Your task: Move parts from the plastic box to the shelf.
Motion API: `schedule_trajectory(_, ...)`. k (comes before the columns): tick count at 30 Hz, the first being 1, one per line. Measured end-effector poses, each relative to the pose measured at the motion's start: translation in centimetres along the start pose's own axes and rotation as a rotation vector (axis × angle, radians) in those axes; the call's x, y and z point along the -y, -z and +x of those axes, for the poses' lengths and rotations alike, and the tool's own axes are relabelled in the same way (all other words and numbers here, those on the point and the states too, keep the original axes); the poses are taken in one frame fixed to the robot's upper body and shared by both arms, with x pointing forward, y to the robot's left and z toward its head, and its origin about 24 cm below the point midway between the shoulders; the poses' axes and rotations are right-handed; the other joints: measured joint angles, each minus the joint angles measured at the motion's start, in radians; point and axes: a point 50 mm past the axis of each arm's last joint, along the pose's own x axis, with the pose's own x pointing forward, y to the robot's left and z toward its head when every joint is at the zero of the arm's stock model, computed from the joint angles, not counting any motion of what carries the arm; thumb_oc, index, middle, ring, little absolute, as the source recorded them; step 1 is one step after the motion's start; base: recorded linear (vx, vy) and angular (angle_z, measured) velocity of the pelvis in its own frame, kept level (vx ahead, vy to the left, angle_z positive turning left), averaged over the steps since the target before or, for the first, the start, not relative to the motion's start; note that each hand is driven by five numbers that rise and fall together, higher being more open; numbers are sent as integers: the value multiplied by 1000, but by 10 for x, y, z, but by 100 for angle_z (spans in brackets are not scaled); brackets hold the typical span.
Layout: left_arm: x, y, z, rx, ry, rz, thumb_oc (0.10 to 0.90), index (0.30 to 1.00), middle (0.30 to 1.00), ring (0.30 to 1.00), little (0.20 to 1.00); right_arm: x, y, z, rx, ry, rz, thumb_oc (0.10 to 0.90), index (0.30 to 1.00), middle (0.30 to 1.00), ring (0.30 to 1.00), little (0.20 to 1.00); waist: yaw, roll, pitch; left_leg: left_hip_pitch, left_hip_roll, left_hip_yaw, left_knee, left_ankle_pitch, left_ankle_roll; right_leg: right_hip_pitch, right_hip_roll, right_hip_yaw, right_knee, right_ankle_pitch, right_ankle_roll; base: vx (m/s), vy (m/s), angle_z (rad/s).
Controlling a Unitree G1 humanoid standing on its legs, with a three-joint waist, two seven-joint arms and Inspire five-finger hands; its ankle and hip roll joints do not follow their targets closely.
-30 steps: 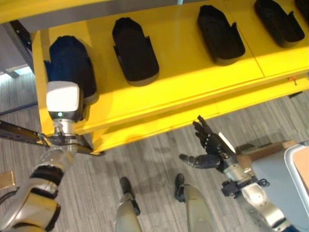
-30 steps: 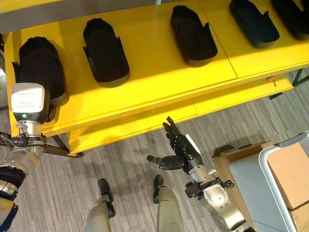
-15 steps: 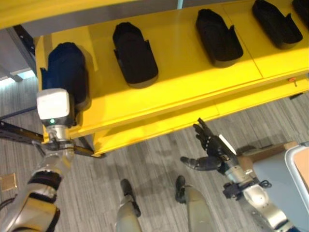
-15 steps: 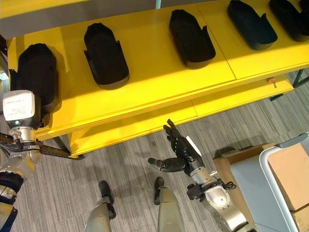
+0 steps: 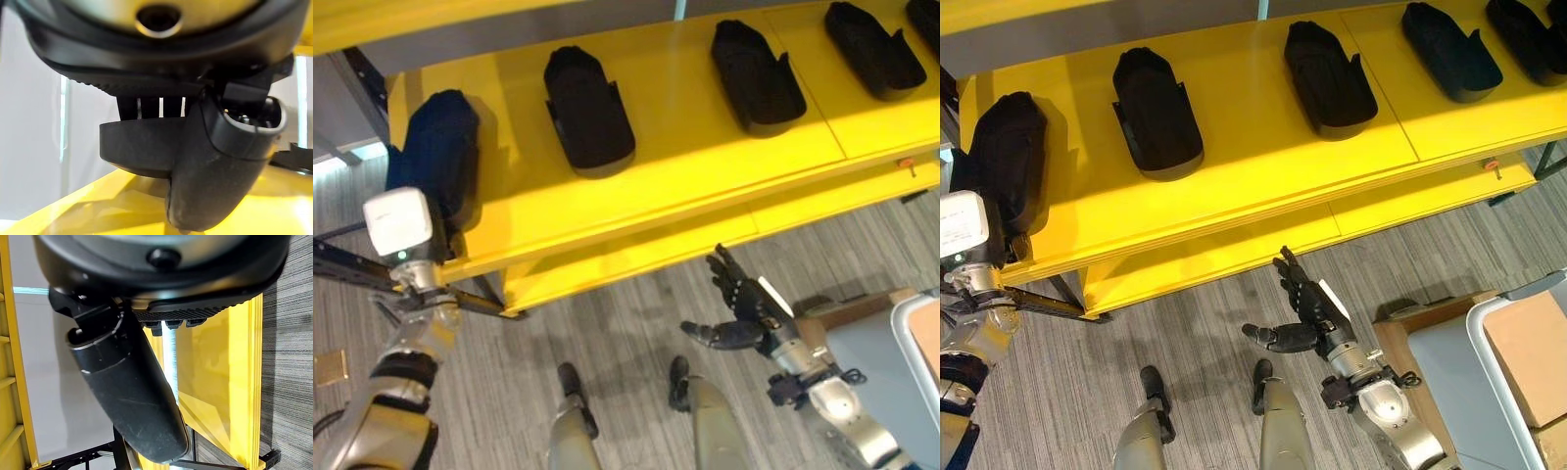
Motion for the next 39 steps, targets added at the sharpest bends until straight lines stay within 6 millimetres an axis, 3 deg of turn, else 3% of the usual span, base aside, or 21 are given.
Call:
schedule_trajectory(11, 4, 4, -2, -199, -46, -177, 400, 300, 300, 300, 300, -6, -7, 1, 23, -32, 1, 900, 1000, 1000, 1000, 1000, 2, -1, 1, -5, 8, -1, 7, -1, -2, -3, 6, -1, 3, -2, -2, 0, 0, 0)
schedule_trajectory(16, 9, -2, -2, -354, -85, -357, 400, 300, 300, 300, 300, -9, -7, 3, 20, -47, 7, 900, 1000, 1000, 1000, 1000, 8, -6, 2, -5, 8, -2, 9, -1, -1, -3, 7, -1, 5, -1, -2, 0, 0, 0)
schedule_trajectory(21, 5, -8, 4, -346, -116, -374, 400, 300, 300, 300, 300, -14, -3, 2, -1, -64, 16, 900, 1000, 1000, 1000, 1000, 15, -30, 2, -4, 12, -2, 10, -1, -2, -3, 10, -1, 9, -4, -5, 0, 0, 0)
schedule_trajectory(27, 4, -9, 4, -353, -145, -378, 400, 300, 300, 300, 300, -14, -2, 2, -10, -66, 19, 900, 1000, 1000, 1000, 1000, 14, -37, 5, -4, 13, -2, 10, -1, -2, -3, 10, -1, 11, -4, -4, 0, 0, 0)
schedule_trajectory(29, -1, -13, 6, -290, -154, -338, 400, 300, 300, 300, 300, -14, -2, 2, -7, -66, 17, 900, 1000, 1000, 1000, 1000, 19, -46, 10, -3, 13, -2, 11, 0, -1, -3, 11, -1, 12, -4, -4, 0, 0, 0)
schedule_trajectory(33, -23, -17, 14, 144, -110, 50, 400, 300, 300, 300, 300, -9, -3, 0, -5, -42, 16, 900, 1000, 1000, 1000, 1000, 34, -62, 24, -6, 10, -5, 12, 2, 2, -2, 9, -2, 10, -7, 0, 2, -5, 2)
schedule_trajectory(39, -28, -27, 22, 293, -59, 192, 400, 300, 300, 300, 300, 0, -8, 0, 19, 0, 8, 900, 1000, 1000, 1000, 1000, 39, -47, 35, -5, 5, -6, 12, 2, 2, -1, 4, -2, 13, -9, 3, 0, 0, 0)
